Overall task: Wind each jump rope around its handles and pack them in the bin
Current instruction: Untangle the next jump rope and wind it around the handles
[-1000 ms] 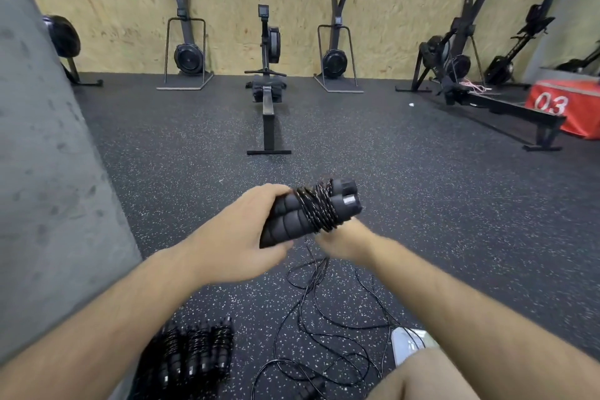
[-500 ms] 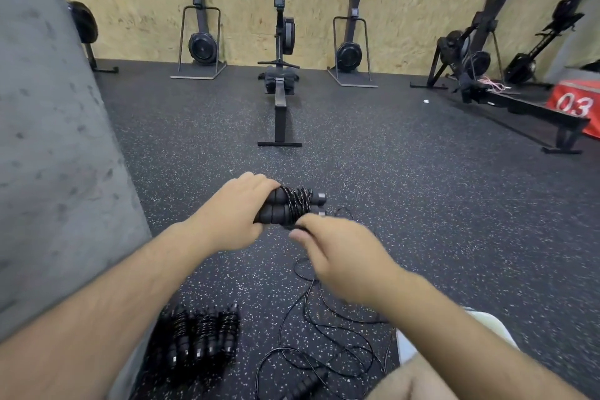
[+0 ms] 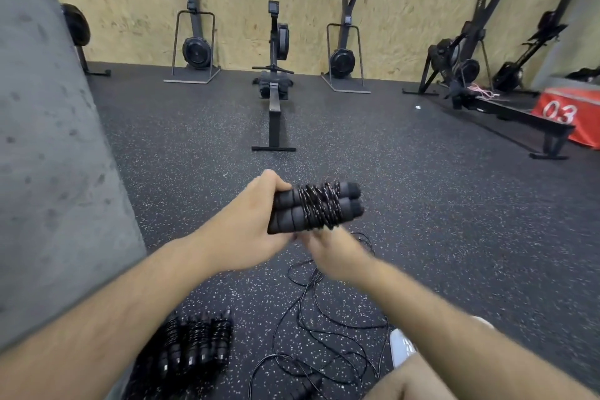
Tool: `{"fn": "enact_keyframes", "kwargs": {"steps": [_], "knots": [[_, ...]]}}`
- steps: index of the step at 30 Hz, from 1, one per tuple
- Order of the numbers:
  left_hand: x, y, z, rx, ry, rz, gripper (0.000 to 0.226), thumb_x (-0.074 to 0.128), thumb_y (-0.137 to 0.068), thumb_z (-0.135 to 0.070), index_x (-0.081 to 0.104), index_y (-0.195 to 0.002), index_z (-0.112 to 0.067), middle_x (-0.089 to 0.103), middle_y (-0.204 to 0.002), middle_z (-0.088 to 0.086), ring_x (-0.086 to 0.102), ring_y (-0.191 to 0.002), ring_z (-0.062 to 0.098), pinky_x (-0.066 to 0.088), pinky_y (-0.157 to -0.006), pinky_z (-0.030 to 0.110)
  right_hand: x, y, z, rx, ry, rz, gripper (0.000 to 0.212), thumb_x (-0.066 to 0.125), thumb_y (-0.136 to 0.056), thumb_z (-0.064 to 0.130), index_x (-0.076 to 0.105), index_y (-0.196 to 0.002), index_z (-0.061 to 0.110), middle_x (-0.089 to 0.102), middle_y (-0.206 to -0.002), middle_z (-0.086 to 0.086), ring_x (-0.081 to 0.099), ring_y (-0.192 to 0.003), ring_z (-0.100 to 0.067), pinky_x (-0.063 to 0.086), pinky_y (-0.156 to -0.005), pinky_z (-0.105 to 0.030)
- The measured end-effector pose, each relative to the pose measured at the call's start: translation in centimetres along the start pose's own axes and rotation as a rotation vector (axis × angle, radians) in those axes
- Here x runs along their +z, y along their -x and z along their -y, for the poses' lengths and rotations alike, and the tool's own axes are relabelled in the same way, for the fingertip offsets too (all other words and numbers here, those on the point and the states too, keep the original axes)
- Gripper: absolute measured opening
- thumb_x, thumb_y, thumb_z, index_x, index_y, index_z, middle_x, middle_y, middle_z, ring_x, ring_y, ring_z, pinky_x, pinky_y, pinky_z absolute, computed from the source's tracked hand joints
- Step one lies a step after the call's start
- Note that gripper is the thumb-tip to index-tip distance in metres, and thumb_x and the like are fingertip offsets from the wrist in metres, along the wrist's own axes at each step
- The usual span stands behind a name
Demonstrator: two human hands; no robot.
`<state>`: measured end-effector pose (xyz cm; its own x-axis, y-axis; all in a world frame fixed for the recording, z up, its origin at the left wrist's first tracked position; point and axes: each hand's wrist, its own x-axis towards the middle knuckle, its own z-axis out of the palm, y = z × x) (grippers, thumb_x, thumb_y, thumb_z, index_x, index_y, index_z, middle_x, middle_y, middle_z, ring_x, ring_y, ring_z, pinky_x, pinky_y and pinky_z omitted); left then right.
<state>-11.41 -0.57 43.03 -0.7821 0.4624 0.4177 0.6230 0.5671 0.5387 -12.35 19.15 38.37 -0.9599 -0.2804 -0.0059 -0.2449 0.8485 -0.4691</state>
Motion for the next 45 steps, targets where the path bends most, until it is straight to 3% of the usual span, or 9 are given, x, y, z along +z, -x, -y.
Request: {"fn": "enact_keyframes", "kwargs": {"steps": [10, 16, 21, 24, 28, 32, 37, 42, 45], "knots": [[-0.1, -0.1, 3.4, -0.050, -0.563, 0.257, 0.039, 0.062, -0.077, -0.007, 0.042, -0.110, -0.016, 0.039, -0.103, -0.005, 0.038, -0.094, 0.016, 0.039, -0.090, 0.038, -1.2, 6.8, 8.7, -0.230, 0.414, -0.018, 0.021, 0.036, -0.107, 0.037, 0.043, -0.097, 0.021, 0.055, -0.083, 0.000, 0.054, -0.076, -0.029, 0.033, -0.065, -0.034], [1.1, 0.1, 1.4, 0.000, -0.266, 0.268, 0.044, 0.067, -0.077, -0.012, 0.040, -0.111, -0.020, 0.036, -0.098, -0.010, 0.038, -0.088, 0.008, 0.033, -0.076, 0.030, -10.4, 0.0, 5.5, -0.356, 0.618, -0.180, 0.038, 0.045, -0.094, 0.065, 0.064, -0.097, 0.032, 0.065, -0.096, 0.011, 0.062, -0.096, -0.015, 0.047, -0.072, -0.032], [0.8, 0.5, -0.3, -0.105, 0.188, 0.199, 0.048, 0.066, -0.072, -0.015, 0.041, -0.110, -0.028, 0.055, -0.098, 0.003, 0.049, -0.072, 0.007, 0.043, -0.062, 0.033, -8.7, -1.4, 0.7, -0.181, -0.283, 0.057, 0.020, 0.062, -0.096, 0.026, 0.069, -0.078, 0.031, 0.069, -0.082, 0.006, 0.065, -0.076, -0.011, 0.056, -0.074, -0.029], [1.0, 0.5, -0.9, -0.184, 0.365, 0.175, 0.046, 0.071, -0.081, -0.016, 0.038, -0.112, -0.027, 0.063, -0.101, 0.009, 0.051, -0.065, 0.010, 0.045, -0.057, 0.032, -4.2, 0.5, 0.2, -0.023, -0.422, 0.065, 0.018, 0.051, -0.098, -0.003, 0.061, -0.084, 0.002, 0.063, -0.082, -0.020, 0.060, -0.072, -0.029, 0.058, -0.078, -0.039], [1.7, 0.2, -0.5, -0.221, 0.230, 0.068, 0.036, 0.069, -0.093, -0.027, 0.038, -0.111, -0.024, 0.064, -0.094, 0.005, 0.050, -0.060, 0.001, 0.044, -0.055, 0.022, 0.9, 1.4, 2.2, 0.032, -0.690, -0.200, 0.029, 0.043, -0.103, 0.004, 0.055, -0.079, 0.016, 0.056, -0.057, 0.013, 0.048, -0.057, -0.012, 0.041, -0.051, -0.025], [2.2, -0.4, -0.5, -0.322, 0.375, -0.104, 0.030, 0.062, -0.098, -0.029, 0.039, -0.116, -0.020, 0.063, -0.096, 0.002, 0.056, -0.068, -0.002, 0.047, -0.062, 0.016, 2.7, 1.5, 3.6, -0.040, -0.489, -0.500, 0.016, 0.052, -0.101, 0.021, 0.068, -0.103, 0.023, 0.066, -0.091, 0.007, 0.058, -0.083, -0.004, 0.046, -0.074, -0.025], [1.8, -0.7, -0.7, -0.321, 0.557, -0.242, 0.044, 0.055, -0.102, -0.025, 0.032, -0.138, -0.032, 0.060, -0.120, 0.003, 0.064, -0.091, -0.002, 0.051, -0.079, 0.017, 1.2, 2.6, 5.1, -0.122, -0.546, -0.724, 0.028, 0.066, -0.088, 0.011, 0.066, -0.112, 0.025, 0.058, -0.090, 0.009, 0.057, -0.081, -0.008, 0.045, -0.074, -0.014], [1.5, -0.6, -0.9, -0.266, 0.786, -0.164, 0.041, 0.050, -0.106, -0.027, 0.047, -0.137, -0.053, 0.063, -0.134, 0.002, 0.062, -0.117, 0.024, 0.051, -0.099, 0.045, 0.4, 2.9, 4.1, -0.403, -0.249, -0.716, 0.039, 0.057, -0.094, 0.012, 0.057, -0.133, 0.007, 0.055, -0.097, 0.004, 0.051, -0.081, -0.004, 0.045, -0.079, -0.018], [1.4, -0.6, -1.3, -0.310, 0.921, -0.122, 0.032, 0.048, -0.106, -0.025, 0.059, -0.131, -0.042, 0.065, -0.132, 0.006, 0.061, -0.105, 0.025, 0.054, -0.082, 0.039, -0.8, 3.4, 3.4, -0.513, -0.111, -0.617, 0.050, 0.044, -0.102, 0.020, 0.043, -0.148, 0.002, 0.056, -0.105, -0.003, 0.053, -0.088, -0.013, 0.043, -0.082, -0.021]]}}
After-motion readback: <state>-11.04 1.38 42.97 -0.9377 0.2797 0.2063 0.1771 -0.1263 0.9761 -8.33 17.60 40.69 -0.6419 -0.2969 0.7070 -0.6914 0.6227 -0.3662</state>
